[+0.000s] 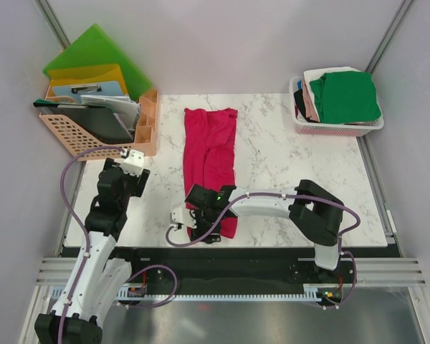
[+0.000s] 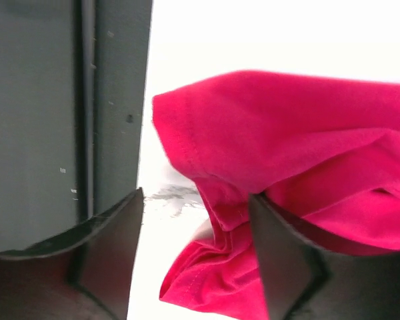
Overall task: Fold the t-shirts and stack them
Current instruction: Grab the bottom of the folded rectangular tshirt with right arm
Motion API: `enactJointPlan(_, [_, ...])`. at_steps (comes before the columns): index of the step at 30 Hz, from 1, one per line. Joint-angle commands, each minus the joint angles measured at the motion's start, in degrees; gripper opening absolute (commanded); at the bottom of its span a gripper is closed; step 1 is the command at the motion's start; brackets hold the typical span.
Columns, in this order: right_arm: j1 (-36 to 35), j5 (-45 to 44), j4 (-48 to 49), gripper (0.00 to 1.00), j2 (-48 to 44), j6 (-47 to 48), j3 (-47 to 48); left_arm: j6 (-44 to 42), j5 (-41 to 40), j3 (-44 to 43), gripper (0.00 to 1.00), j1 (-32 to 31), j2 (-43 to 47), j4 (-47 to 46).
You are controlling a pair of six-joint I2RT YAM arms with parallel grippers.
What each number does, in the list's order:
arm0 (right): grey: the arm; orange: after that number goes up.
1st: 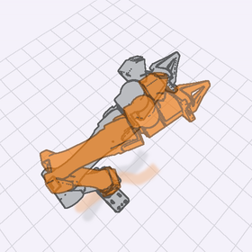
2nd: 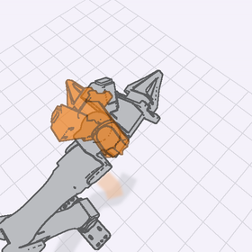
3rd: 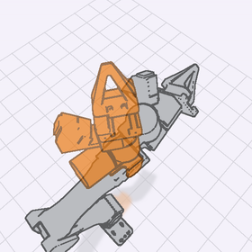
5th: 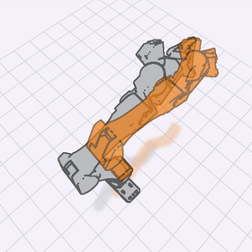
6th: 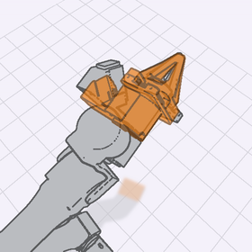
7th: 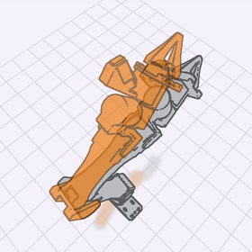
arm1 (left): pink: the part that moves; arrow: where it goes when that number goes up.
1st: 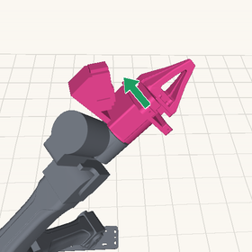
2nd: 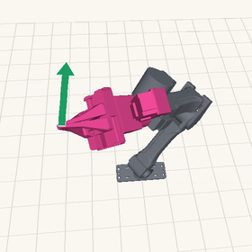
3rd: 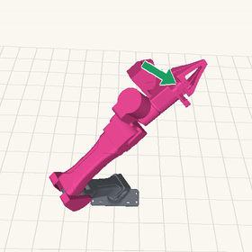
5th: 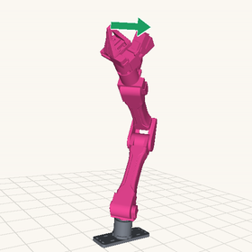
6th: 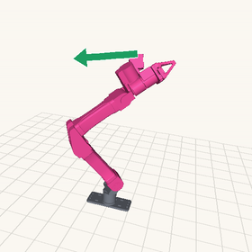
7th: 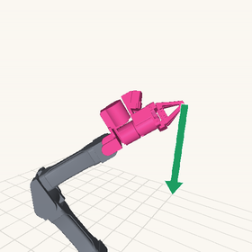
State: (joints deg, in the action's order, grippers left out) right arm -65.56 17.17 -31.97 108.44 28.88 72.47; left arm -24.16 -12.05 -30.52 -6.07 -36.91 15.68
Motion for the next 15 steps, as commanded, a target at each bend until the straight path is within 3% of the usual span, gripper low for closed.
enactJointPlan(1, [-1.6, 2.0, -2.0, 0.73, -1.6, -0.2, 3.7, -2.0, -0.1, 0.3, 0.87, 0.4, -0.4, -2.6])
enactJointPlan(3, [-1.9, 2.6, -2.4, 0.8, -1.4, -0.2, 4.6, -2.1, 0.1, 0.3, 0.87, 0.4, -0.1, -2.6])
enactJointPlan(9, [-3.1, 6.7, -4.5, 0.84, -1.9, -2.3, 7.2, -3.0, -0.3, 1.4, 0.87, 0.4, 0.3, -2.9])
enactJointPlan(11, [-3.3, 7.5, -4.9, 0.95, -2.6, -2.4, 8.2, -2.7, -0.1, 2.0, 0.87, 0.4, 0.1, -3.2])
enactJointPlan(15, [-3.8, 3.4, -1.5, 0.98, -5.9, -1.4, 5.4, -2.6, 0.6, 2.6, 0.87, 0.4, 0.7, -2.9])
